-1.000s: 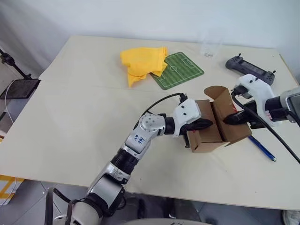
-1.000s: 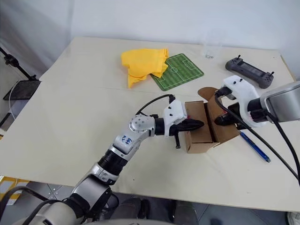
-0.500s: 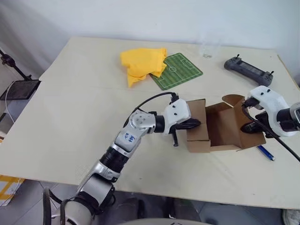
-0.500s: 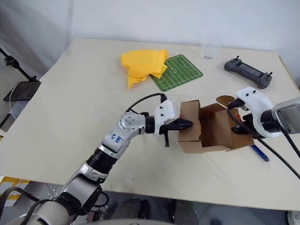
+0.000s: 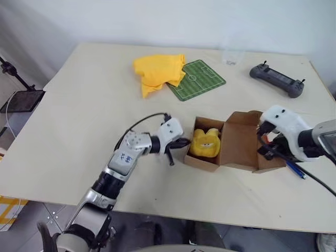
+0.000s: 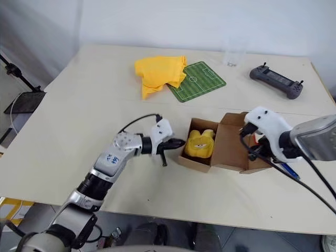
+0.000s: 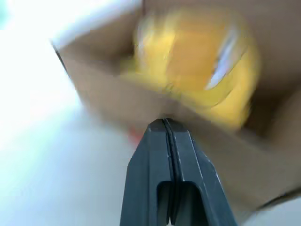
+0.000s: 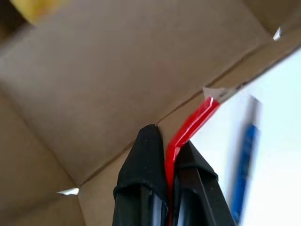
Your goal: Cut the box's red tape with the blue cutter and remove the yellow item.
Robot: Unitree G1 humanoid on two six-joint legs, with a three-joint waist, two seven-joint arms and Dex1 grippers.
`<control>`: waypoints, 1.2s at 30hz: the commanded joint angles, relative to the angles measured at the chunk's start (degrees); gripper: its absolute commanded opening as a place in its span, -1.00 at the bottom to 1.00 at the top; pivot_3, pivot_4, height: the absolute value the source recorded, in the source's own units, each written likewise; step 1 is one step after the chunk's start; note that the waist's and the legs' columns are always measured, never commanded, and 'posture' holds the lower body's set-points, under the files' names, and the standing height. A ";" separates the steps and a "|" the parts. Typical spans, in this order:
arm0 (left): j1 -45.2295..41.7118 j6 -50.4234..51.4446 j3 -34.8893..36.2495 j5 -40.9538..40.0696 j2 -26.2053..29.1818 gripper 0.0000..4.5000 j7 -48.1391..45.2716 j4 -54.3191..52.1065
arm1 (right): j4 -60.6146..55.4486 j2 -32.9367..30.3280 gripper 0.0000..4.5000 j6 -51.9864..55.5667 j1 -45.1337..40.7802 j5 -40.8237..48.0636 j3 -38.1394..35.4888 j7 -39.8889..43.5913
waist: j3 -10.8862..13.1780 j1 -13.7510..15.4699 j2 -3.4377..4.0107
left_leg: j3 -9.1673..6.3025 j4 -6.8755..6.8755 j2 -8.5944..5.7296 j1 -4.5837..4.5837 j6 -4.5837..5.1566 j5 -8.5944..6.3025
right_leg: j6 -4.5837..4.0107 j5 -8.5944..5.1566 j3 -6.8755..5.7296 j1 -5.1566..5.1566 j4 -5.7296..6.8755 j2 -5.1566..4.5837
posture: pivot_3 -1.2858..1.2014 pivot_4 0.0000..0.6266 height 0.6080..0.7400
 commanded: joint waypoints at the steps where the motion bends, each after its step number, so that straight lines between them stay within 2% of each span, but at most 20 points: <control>1: -0.93 -0.38 0.47 -0.54 -1.40 -1.00 0.13 -2.75 | -1.33 2.30 -0.99 0.19 -0.69 -1.04 -0.56 0.61 | 0.00 0.06 0.01 | -0.01 0.02 0.00 -0.15 0.01 0.01 | 0.00 0.01 -0.02 -0.12 0.05 0.00 | 0.03 -0.52 1.00; 7: -0.98 1.50 2.89 -3.36 -3.05 -1.00 -0.43 -4.03 | -0.69 3.94 -0.99 0.19 -0.38 -3.28 -1.01 0.85 | 0.00 0.00 0.00 | 0.01 0.28 -0.06 -0.68 0.07 0.06 | 0.02 0.02 -0.17 -0.47 0.26 0.07 | 0.03 -0.52 1.00; 10: -0.34 3.95 3.93 -4.45 -2.17 -0.73 -1.14 -6.21 | -0.37 3.45 -1.00 0.19 0.80 -4.92 -2.40 1.68 | 0.02 -0.05 -0.02 | 0.01 0.45 -0.05 -0.72 0.08 0.06 | 0.05 0.03 -0.19 -0.45 0.33 0.08 | 0.03 -0.52 1.00; 13: 0.03 5.09 4.97 -4.98 -1.11 -0.35 -1.23 -7.97 | -0.76 3.04 -0.70 -0.15 2.58 -7.04 -4.08 3.21 | 0.02 -0.12 -0.03 | 0.01 0.64 -0.05 -0.71 0.08 0.07 | 0.06 0.04 -0.14 -0.43 0.31 0.07 | 0.03 -0.52 1.00; 15: 0.16 5.96 6.41 -5.92 -0.24 -0.04 -1.48 -8.85 | -1.31 2.72 -0.35 -2.40 4.53 -8.54 -5.93 4.98 | 0.02 -0.17 -0.03 | 0.01 0.73 -0.05 -0.70 0.08 0.08 | 0.07 0.05 -0.09 -0.43 0.35 0.04 | 0.03 -0.52 1.00; 16: 0.27 6.19 7.21 -6.43 0.39 0.03 -1.89 -9.17 | -1.50 2.39 -0.27 -4.39 5.76 -9.46 -7.22 6.14 | 0.02 -0.16 -0.04 | 0.01 0.75 -0.05 -0.70 0.08 0.09 | 0.09 0.06 -0.08 -0.43 0.36 0.04 | 0.03 -0.52 1.00; 20: 1.36 5.86 10.64 -8.84 3.81 0.61 -4.12 -10.18 | -0.86 1.09 0.39 -15.62 12.42 -15.55 -13.84 11.76 | 0.02 -0.27 -0.02 | 0.02 0.75 -0.04 -0.66 0.02 0.14 | 0.10 0.07 -0.06 -0.43 0.45 0.03 | 0.03 -0.52 1.00; 23: 2.57 5.66 13.66 -11.97 6.98 0.98 -7.11 -10.62 | 0.44 -0.72 0.81 -23.84 19.49 -20.21 -18.96 18.22 | 0.02 -0.28 -0.02 | 0.03 0.75 -0.04 -0.65 0.01 0.15 | 0.10 0.06 -0.06 -0.44 0.50 0.06 | 0.03 -0.52 1.00; 24: 3.11 4.56 14.40 -12.75 8.06 1.00 -8.41 -10.49 | 0.39 -1.48 0.98 -25.70 21.98 -21.54 -20.21 20.14 | 0.02 -0.22 -0.02 | 0.06 0.74 -0.04 -0.65 0.01 0.15 | 0.10 0.06 -0.06 -0.44 0.52 0.07 | 0.03 -0.52 1.00; 28: 6.81 -2.72 17.72 -12.64 16.47 1.00 -14.76 -6.97 | 1.95 0.17 0.99 -40.24 34.73 -29.55 -31.09 30.06 | 0.02 -0.20 -0.03 | 0.12 0.75 -0.04 -0.63 0.02 0.16 | 0.10 0.06 -0.08 -0.41 0.73 0.13 | 0.03 -0.52 1.00; 31: 7.85 -6.12 21.21 -14.33 17.71 1.00 -15.40 -4.97 | 1.88 3.99 0.99 -44.92 36.71 -28.69 -37.42 34.02 | 0.03 -0.24 -0.03 | 0.21 0.80 -0.05 -0.57 0.06 0.18 | 0.15 0.09 -0.03 -0.39 0.77 0.16 | 0.03 -0.52 1.00; 34: 10.42 -10.57 25.60 -15.83 20.61 1.00 -18.54 -2.89 | 1.16 10.88 0.99 -50.15 36.93 -24.64 -44.39 38.12 | 0.09 -0.23 -0.15 | 0.16 0.82 -0.04 -0.51 0.03 0.21 | 0.17 0.10 -0.01 -0.33 0.62 0.13 | 0.03 -0.52 1.00; 36: 11.52 -12.05 26.86 -16.09 22.10 1.00 -19.42 -1.96 | 0.49 14.23 0.99 -53.48 37.18 -23.92 -46.33 39.50 | 0.11 -0.29 -0.18 | 0.11 0.79 -0.01 -0.48 -0.03 0.18 | 0.15 0.09 -0.03 -0.32 0.65 0.14 | 0.03 -0.52 1.00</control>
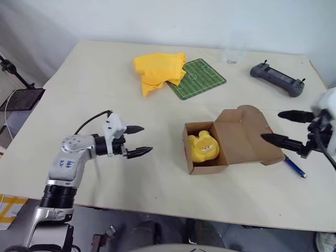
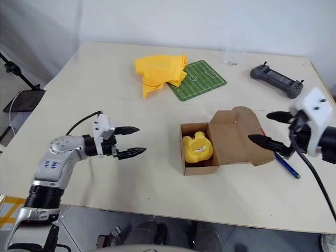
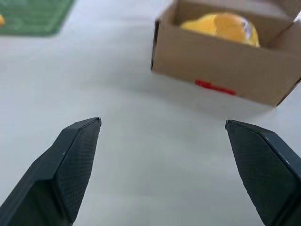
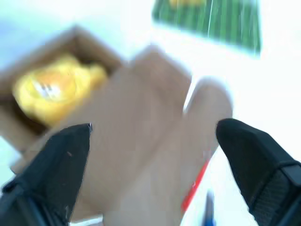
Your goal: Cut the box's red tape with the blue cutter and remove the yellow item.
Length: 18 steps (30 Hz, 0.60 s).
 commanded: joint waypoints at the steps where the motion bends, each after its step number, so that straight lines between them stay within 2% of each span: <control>1: 2.13 -4.49 4.38 -1.50 3.35 1.00 -2.60 1.40 | -2.13 5.53 0.99 -8.71 0.07 1.93 -5.26 3.72 | 0.01 -0.03 -0.01 | 0.00 -0.01 0.00 0.00 0.00 0.00 | 0.00 0.00 0.00 0.00 0.07 0.00 | 0.03 -0.52 1.00; 4: 5.65 0.12 7.57 -6.33 8.58 1.00 -8.56 0.02 | -3.41 7.91 0.99 -21.74 5.55 -0.75 -2.94 19.62 | 0.01 -0.11 -0.03 | 0.04 -0.03 0.00 0.02 -0.01 -0.01 | -0.01 -0.01 0.03 -0.01 0.16 0.00 | 0.03 -0.52 1.00; 5: 6.39 1.17 8.42 -7.60 9.80 1.00 -9.79 -0.41 | -3.48 8.07 0.99 -24.04 6.66 -1.38 -2.20 22.05 | 0.01 -0.15 -0.03 | 0.05 -0.05 0.00 0.02 0.00 -0.02 | -0.01 -0.01 0.04 -0.02 0.15 0.01 | 0.03 -0.52 1.00; 11: 8.22 3.93 10.43 -10.15 15.40 1.00 -13.11 -2.10 | -3.41 8.85 0.99 -26.22 8.11 -0.58 -2.32 21.88 | 0.02 -0.03 -0.02 | 0.03 0.01 -0.01 0.19 0.03 -0.10 | -0.02 -0.01 0.13 0.07 0.00 -0.12 | 0.03 -0.52 1.00; 12: 6.70 4.54 9.55 -10.15 15.85 1.00 -13.12 -2.98 | -3.73 8.84 0.99 -25.34 8.47 0.25 -2.89 21.09 | 0.02 0.02 -0.02 | 0.02 -0.01 -0.01 0.27 -0.27 -0.30 | -0.05 -0.02 0.13 0.12 0.00 -0.13 | 0.03 -0.52 1.00; 14: -1.93 9.59 4.79 -10.24 15.59 1.00 -12.20 -5.33 | -5.14 8.58 0.99 -23.71 10.62 1.69 -4.74 20.75 | 0.06 0.73 -0.06 | -0.01 -0.04 -0.01 0.33 -0.36 -0.38 | -0.11 -0.06 0.14 0.16 0.02 -0.14 | 0.03 -0.52 1.00; 18: -19.63 16.95 -9.39 -4.14 12.84 1.00 -12.90 -6.11 | -7.08 8.09 0.99 -21.75 13.26 3.21 -8.47 19.54 | 0.06 1.64 -0.11 | -0.08 0.01 -0.06 0.33 -0.35 -0.39 | -0.10 -0.04 0.10 0.24 0.27 -0.11 | 0.03 -0.52 1.00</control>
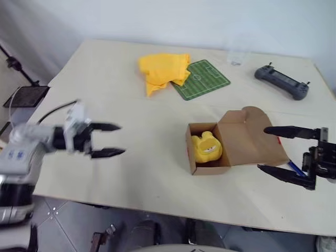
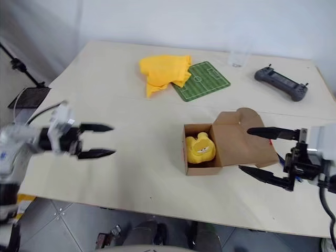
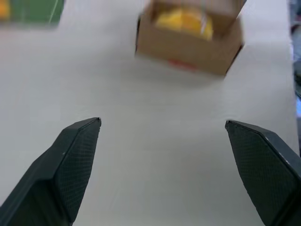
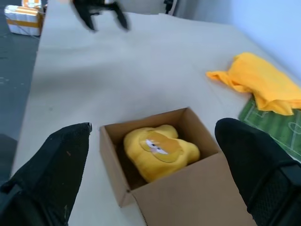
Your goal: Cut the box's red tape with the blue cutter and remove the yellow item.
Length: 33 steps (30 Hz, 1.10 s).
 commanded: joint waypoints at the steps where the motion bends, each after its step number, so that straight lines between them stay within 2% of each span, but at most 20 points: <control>1: -11.72 6.17 -10.20 4.23 -4.18 1.00 0.68 -0.92 | -2.30 -1.02 0.99 1.61 1.37 1.94 -5.11 -1.59 | 0.00 -0.10 0.06 | 0.04 0.00 -0.04 0.09 0.24 0.11 | 0.01 0.00 0.01 0.12 0.02 0.02 | 0.03 -0.52 1.00; 3: -20.08 8.61 -17.74 7.63 -10.56 1.00 1.36 1.58 | -2.68 -1.19 0.99 2.41 3.06 1.59 -7.68 -1.95 | 0.00 -0.04 0.07 | 0.13 -0.07 -0.05 0.48 0.47 0.09 | 0.02 -0.01 0.01 0.53 -0.12 0.13 | 0.03 -0.52 1.00; 5: -24.49 8.05 -21.70 10.50 -16.38 1.00 3.08 5.00 | -3.24 -1.17 0.99 3.22 4.35 1.46 -9.21 -2.73 | 0.01 0.00 0.04 | 0.15 -0.05 -0.05 0.43 0.55 0.08 | 0.08 0.03 0.01 0.56 -0.28 0.21 | 0.03 -0.52 1.00; 9: -26.82 1.75 -30.83 17.28 -26.18 1.00 3.88 11.36 | -6.45 -0.55 0.99 5.90 8.47 2.39 -12.61 -4.11 | 0.02 -0.39 0.03 | 0.26 -0.07 -0.04 0.42 0.61 0.06 | 0.11 0.04 0.10 0.54 -0.38 0.25 | 0.03 -0.52 1.00; 13: -26.85 -3.90 -35.46 22.77 -34.29 1.00 7.56 17.71 | -11.18 2.45 0.99 7.01 13.35 3.42 -16.56 -6.38 | 0.07 -0.14 -0.04 | 0.32 -0.06 0.07 0.43 0.57 0.08 | 0.11 0.03 0.16 0.47 -0.39 0.31 | 0.03 -0.52 1.00; 18: -27.88 -11.48 -37.01 28.93 -39.11 1.00 12.04 25.64 | -15.20 5.01 0.99 7.56 16.91 5.14 -18.55 -9.71 | 0.07 -0.32 -0.05 | 0.28 -0.03 0.09 0.47 0.64 0.01 | 0.10 0.03 0.26 0.45 -0.55 0.15 | 0.03 -0.52 1.00; 25: -30.02 -19.22 -35.35 32.86 -41.71 0.07 12.86 33.38 | -17.04 6.54 1.00 7.13 20.07 5.75 -18.84 -11.92 | 0.06 0.00 -0.03 | 0.18 -0.05 0.09 0.44 0.66 -0.09 | 0.09 0.03 0.23 0.41 -0.56 0.06 | 0.03 -0.52 1.00; 29: -31.71 -21.86 -30.85 30.72 -43.59 -0.48 13.37 36.54 | -16.84 7.15 1.00 5.94 20.66 4.77 -17.50 -12.63 | 0.07 -0.04 -0.04 | 0.19 -0.04 0.09 0.41 0.66 -0.13 | 0.09 0.02 0.22 0.40 -0.59 0.06 | 0.03 -0.52 1.00; 33: -33.03 -20.52 -23.87 24.80 -46.46 -0.96 11.32 38.14 | -16.08 7.21 1.00 4.94 20.12 4.18 -16.12 -13.15 | 0.07 -0.01 -0.04 | 0.18 -0.03 0.08 0.40 0.67 -0.14 | 0.09 0.02 0.18 0.40 -0.59 0.06 | 0.03 -0.52 1.00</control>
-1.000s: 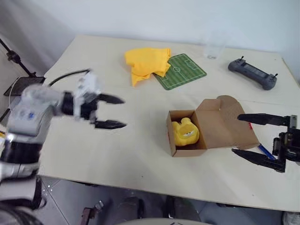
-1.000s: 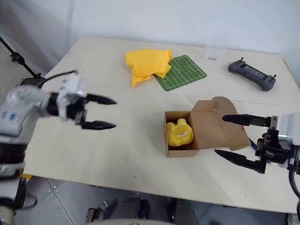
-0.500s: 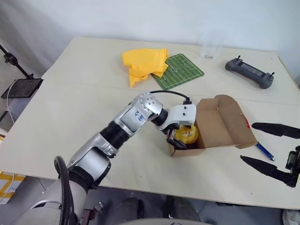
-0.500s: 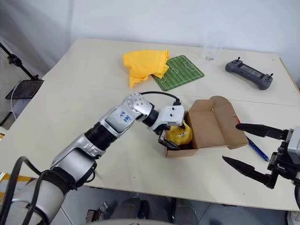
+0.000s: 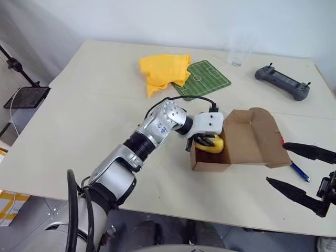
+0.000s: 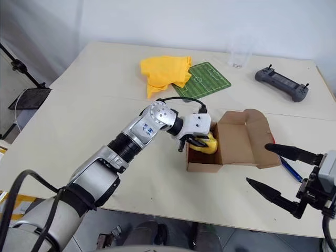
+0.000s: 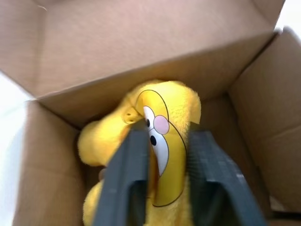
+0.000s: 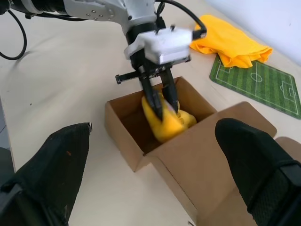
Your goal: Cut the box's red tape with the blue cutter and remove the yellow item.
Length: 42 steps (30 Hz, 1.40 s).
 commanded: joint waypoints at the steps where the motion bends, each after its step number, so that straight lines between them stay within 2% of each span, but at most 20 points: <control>1: -3.04 0.23 8.40 -7.74 -2.93 -0.98 -1.59 0.16 | 0.11 0.44 1.00 -1.76 -0.73 -0.09 0.43 -1.02 | 0.00 -0.01 0.00 | 0.00 0.00 0.00 -0.01 0.00 0.00 | 0.00 0.00 -0.01 -0.01 0.00 0.00 | 0.03 -0.52 1.00; 6: -2.73 -0.96 22.37 -19.57 -3.21 -0.98 -3.58 0.94 | 1.20 0.71 1.00 -3.18 -4.06 -0.26 5.01 -2.95 | 0.00 -0.28 0.00 | 0.01 0.01 0.00 -0.02 0.00 0.00 | 0.00 0.00 -0.03 -0.01 0.00 0.01 | 0.03 -0.52 1.00; 10: 1.21 -3.78 30.36 -24.22 0.75 -0.98 -3.11 0.42 | 1.80 1.12 1.00 -4.22 -7.74 -0.53 10.41 -4.48 | -0.01 -1.19 0.02 | 0.03 0.00 0.00 0.06 -0.10 0.07 | 0.00 0.00 -0.05 0.01 0.11 0.04 | 0.03 -0.52 1.00; 13: 6.80 -6.48 33.12 -23.45 7.17 -0.98 -2.33 -2.54 | 2.08 1.90 1.00 -5.10 -10.98 -0.51 14.83 -5.55 | -0.01 -1.92 0.02 | 0.09 -0.01 0.00 0.17 -0.15 0.11 | 0.00 0.00 -0.02 0.05 0.20 0.07 | 0.03 -0.52 1.00; 17: 19.71 -9.15 35.72 -21.55 21.20 -0.98 -4.63 -9.56 | 3.12 2.15 1.00 -4.28 -16.50 1.04 22.91 -5.82 | 0.00 -2.86 0.00 | 0.11 -0.04 0.00 0.19 -0.25 0.17 | -0.05 -0.03 0.00 -0.01 0.55 0.10 | 0.03 -0.52 1.00; 20: 31.54 -8.67 38.74 -22.07 30.78 -0.98 -6.69 -14.51 | 4.96 2.12 1.00 -6.91 -20.17 -2.36 30.15 -2.29 | 0.01 -3.22 -0.02 | 0.06 -0.06 0.02 0.19 -0.29 0.15 | -0.13 -0.07 -0.01 -0.04 0.56 0.10 | 0.03 -0.52 1.00; 22: 38.85 -8.98 41.28 -22.92 34.67 -0.75 -7.19 -16.89 | 6.87 2.85 1.00 -9.75 -23.05 -4.62 34.06 0.02 | 0.02 -2.90 -0.02 | 0.03 -0.04 0.02 0.18 -0.26 0.11 | -0.14 -0.07 -0.02 -0.01 0.52 0.06 | 0.03 -0.52 1.00; 25: 45.98 -7.89 43.97 -24.62 37.13 -0.34 -6.92 -20.54 | 9.81 3.92 1.00 -14.27 -26.43 -7.84 37.45 2.41 | 0.03 -1.91 -0.01 | -0.10 0.00 -0.06 0.17 -0.45 -0.20 | -0.13 -0.07 -0.04 0.06 0.23 -0.06 | 0.03 -0.52 1.00; 28: 48.93 -6.70 44.41 -25.63 37.32 0.09 -6.21 -23.48 | 12.44 4.64 1.00 -17.17 -27.69 -9.57 38.13 3.35 | 0.03 -1.29 -0.01 | -0.20 0.01 -0.12 0.16 -0.46 -0.24 | -0.12 -0.06 -0.04 0.13 0.14 -0.12 | 0.03 -0.52 1.00; 33: 50.75 -2.17 45.71 -28.59 36.46 0.80 -3.27 -28.67 | 16.39 4.38 1.00 -20.74 -25.02 -11.46 36.10 5.33 | 0.02 -1.77 -0.01 | -0.19 -0.02 -0.15 0.15 -0.47 -0.24 | -0.11 -0.05 -0.03 0.12 0.18 -0.11 | 0.03 -0.52 1.00; 38: 54.74 0.94 50.08 -30.07 39.51 0.80 -1.01 -31.33 | 17.36 3.81 1.00 -22.22 -23.41 -11.62 33.09 4.54 | 0.06 -3.13 0.06 | -0.11 -0.09 -0.09 0.18 -0.49 -0.18 | -0.12 -0.06 -0.02 0.08 0.44 -0.01 | 0.03 -0.52 1.00; 41: 61.93 5.67 56.16 -29.52 46.14 0.80 -1.36 -30.77 | 14.91 1.31 1.00 -18.90 -20.09 -7.50 27.07 4.93 | 0.08 -3.62 0.08 | -0.09 -0.10 -0.03 0.20 -0.60 -0.20 | -0.14 -0.08 0.00 0.03 0.45 0.03 | 0.03 -0.52 1.00; 42: 63.94 4.45 57.60 -29.15 47.80 0.80 -2.47 -29.85 | 14.36 0.32 1.00 -18.13 -19.01 -6.29 25.46 5.79 | 0.09 -3.65 0.10 | -0.08 -0.20 -0.01 0.22 -0.62 -0.21 | -0.17 -0.09 0.02 0.02 0.47 0.03 | 0.03 -0.52 1.00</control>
